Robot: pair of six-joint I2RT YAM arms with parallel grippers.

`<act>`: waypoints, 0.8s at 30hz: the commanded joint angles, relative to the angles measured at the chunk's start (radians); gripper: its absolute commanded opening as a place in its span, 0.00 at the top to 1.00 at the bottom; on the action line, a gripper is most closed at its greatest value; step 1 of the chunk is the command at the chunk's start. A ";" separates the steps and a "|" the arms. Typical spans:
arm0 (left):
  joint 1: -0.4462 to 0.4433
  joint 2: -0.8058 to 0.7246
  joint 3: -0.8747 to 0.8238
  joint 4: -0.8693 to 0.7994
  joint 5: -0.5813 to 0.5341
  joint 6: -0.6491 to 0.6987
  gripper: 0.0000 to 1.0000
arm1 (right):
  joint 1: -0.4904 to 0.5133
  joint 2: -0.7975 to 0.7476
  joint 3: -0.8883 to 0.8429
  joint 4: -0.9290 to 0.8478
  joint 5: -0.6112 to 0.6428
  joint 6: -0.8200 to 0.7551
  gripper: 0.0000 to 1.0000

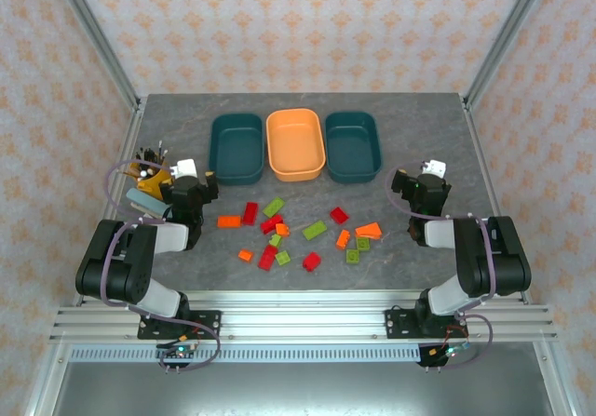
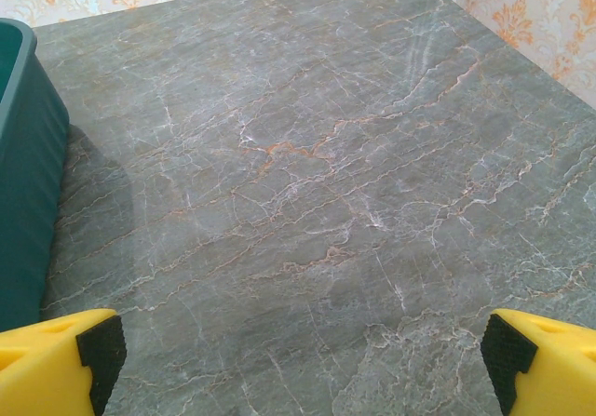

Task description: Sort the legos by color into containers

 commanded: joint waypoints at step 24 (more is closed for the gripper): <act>-0.246 -0.395 0.290 -0.542 -0.323 -0.051 0.00 | 0.117 -0.409 0.432 -0.614 0.190 -0.016 0.01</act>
